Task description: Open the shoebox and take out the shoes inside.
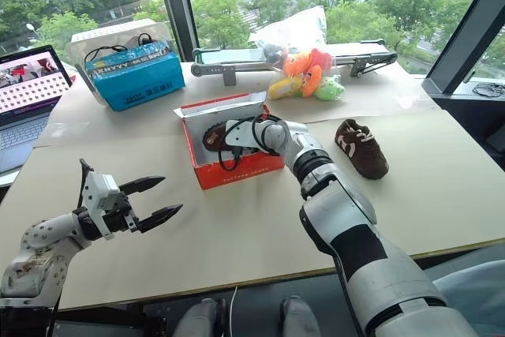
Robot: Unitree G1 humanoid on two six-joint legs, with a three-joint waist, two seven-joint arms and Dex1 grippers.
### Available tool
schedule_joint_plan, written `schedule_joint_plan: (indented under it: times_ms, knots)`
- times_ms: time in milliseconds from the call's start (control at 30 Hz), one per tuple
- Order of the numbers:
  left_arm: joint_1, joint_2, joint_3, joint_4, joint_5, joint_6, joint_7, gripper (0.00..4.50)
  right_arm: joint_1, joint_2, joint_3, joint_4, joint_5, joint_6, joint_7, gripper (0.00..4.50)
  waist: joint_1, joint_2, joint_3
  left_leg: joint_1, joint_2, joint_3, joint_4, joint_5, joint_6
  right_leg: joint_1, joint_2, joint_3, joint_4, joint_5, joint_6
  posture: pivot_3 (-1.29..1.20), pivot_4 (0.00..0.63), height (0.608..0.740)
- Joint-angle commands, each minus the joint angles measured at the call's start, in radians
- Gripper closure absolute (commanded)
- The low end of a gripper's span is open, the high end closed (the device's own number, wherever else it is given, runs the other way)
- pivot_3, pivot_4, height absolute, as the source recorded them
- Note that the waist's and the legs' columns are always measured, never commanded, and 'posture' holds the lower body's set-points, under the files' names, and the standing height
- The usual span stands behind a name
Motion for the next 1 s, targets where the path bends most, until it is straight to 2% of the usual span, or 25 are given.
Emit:
schedule_joint_plan:
  times_ms: [33, 67, 433, 767, 1000]
  knots:
    - [-0.002, 0.019, 0.029, -0.043, -0.018, 0.0, 0.004, 0.0, 0.017, 0.005, -0.007, 0.013, -0.002, 0.015, 0.008, 4.24, 0.0, 0.0, 0.0, 0.0, 0.0, 0.0, 0.0, 0.0, 0.0, 0.0, 0.0, 0.0, 0.0, 0.0, 0.0, 0.0, 0.15, 0.74]
    - [-0.003, 0.02, 0.029, -0.042, -0.018, 0.0, 0.004, 0.0, 0.018, 0.005, -0.01, 0.013, 0.0, 0.016, 0.006, 4.47, 0.0, 0.0, 0.0, 0.0, 0.0, 0.0, 0.0, 0.0, 0.0, 0.0, 0.0, 0.0, 0.0, 0.0, 0.0, 0.0, 0.15, 0.74]
    - [-0.009, 0.03, 0.023, -0.033, -0.021, 0.0, 0.003, 0.0, 0.001, 0.0, -0.03, 0.004, 0.003, 0.013, -0.009, 4.47, -0.001, 0.0, 0.0, 0.0, 0.0, 0.0, 0.0, 0.0, 0.0, 0.0, 0.0, 0.0, 0.0, 0.0, 0.0, 0.0, 0.15, 0.74]
    - [-0.028, 0.019, 0.001, -0.014, -0.011, -0.008, 0.0, 0.0, -0.096, -0.065, -0.098, -0.103, 0.077, -0.024, 0.172, 4.47, -0.001, 0.0, 0.0, -0.001, 0.0, 0.0, 0.0, 0.0, 0.0, -0.001, 0.0, 0.0, -0.001, 0.0, 0.0, 0.0, 0.15, 0.74]
    - [-0.053, 0.016, -0.013, 0.007, -0.005, -0.01, -0.01, 0.0, -0.082, -0.111, -0.126, -0.255, 0.128, 0.009, 0.263, 4.47, -0.004, 0.0, 0.0, -0.002, 0.0, 0.0, 0.0, 0.0, 0.0, -0.002, 0.0, 0.0, -0.001, 0.0, 0.0, 0.0, 0.15, 0.74]
